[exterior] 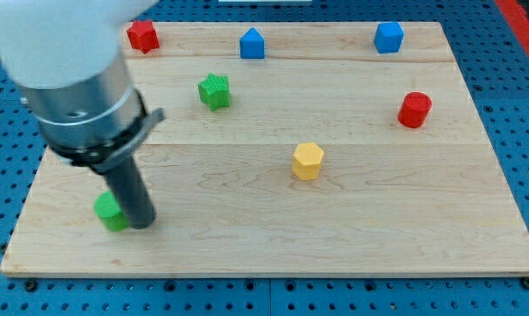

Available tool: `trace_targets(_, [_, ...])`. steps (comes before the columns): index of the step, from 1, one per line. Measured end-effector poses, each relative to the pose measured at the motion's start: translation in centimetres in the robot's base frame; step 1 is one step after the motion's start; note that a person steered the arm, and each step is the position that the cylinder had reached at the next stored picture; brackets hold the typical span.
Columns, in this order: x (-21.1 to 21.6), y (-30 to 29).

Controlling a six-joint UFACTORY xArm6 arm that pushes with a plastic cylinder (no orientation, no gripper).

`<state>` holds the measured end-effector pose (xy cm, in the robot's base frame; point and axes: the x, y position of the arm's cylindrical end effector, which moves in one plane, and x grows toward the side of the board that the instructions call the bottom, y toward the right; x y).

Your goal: Move the yellow hexagon diagonally top left to the green star

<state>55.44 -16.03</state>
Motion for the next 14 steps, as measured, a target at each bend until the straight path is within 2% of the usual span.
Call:
trace_targets(1, [-2.5, -0.7])
trace_targets(2, [-9.3, 4.4])
trace_targets(3, [-12.1, 16.0])
trace_targets(4, [-8.5, 20.0])
trace_targets(6, [-2.0, 24.5])
trace_targets(7, [-0.4, 30.2])
trace_targets(8, [-2.1, 28.5])
trace_targets(10, [-15.7, 21.6])
trace_targets(11, [-20.3, 15.4])
trace_targets(12, [-21.5, 10.8])
trace_targets(13, [-20.9, 7.5])
trace_targets(14, [-23.1, 5.7])
